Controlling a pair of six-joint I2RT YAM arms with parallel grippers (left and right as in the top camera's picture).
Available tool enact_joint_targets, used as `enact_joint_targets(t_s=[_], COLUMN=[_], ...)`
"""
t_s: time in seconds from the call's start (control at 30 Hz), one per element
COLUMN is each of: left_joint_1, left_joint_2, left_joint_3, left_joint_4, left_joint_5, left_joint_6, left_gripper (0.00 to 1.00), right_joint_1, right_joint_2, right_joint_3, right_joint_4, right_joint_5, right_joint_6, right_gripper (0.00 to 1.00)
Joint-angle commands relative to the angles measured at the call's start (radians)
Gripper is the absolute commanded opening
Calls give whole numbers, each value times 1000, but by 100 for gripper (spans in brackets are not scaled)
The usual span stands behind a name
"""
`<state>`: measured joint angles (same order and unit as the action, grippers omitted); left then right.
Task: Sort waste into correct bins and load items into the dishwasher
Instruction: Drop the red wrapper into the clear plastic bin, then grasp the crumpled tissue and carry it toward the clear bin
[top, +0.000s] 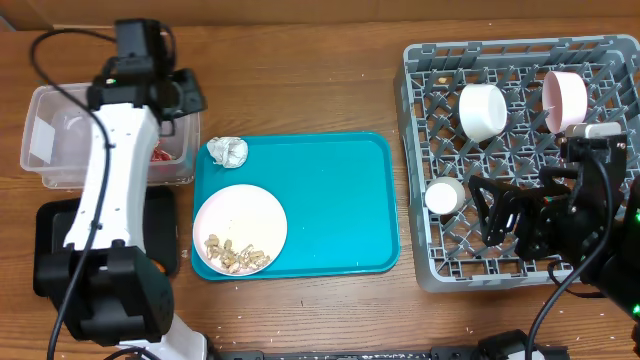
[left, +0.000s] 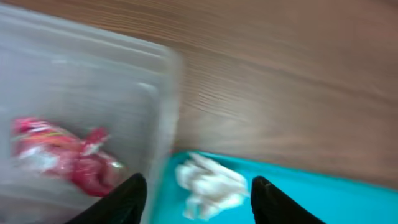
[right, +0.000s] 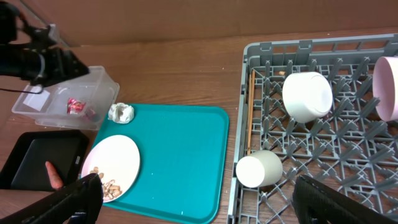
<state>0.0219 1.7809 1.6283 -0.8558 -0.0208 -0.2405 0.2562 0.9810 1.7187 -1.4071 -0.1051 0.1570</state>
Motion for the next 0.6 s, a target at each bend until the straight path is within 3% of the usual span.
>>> enact_joint_targets(t_s=[0.0, 0.2, 0.3, 0.57], left_joint_1=[-129, -267, -273, -241], left_joint_2=[28, 176, 253, 354], left_joint_3=[8, -15, -15, -16], left_joint_4=[-8, 5, 6, -21], left_joint_5=[-21, -344, -428, -415], left_joint_6=[62, 35, -31, -134], left_gripper=[58, 66, 66, 58], right_joint_1=[2, 2, 2, 2], right_joint_2=[-2, -2, -2, -2], right_joint_3=[1, 1, 1, 1], right_joint_4=[5, 6, 6, 5], right_joint_5=[-5, -5, -5, -5], right_joint_6=[0, 0, 0, 0], right_gripper=[100, 100, 100, 100])
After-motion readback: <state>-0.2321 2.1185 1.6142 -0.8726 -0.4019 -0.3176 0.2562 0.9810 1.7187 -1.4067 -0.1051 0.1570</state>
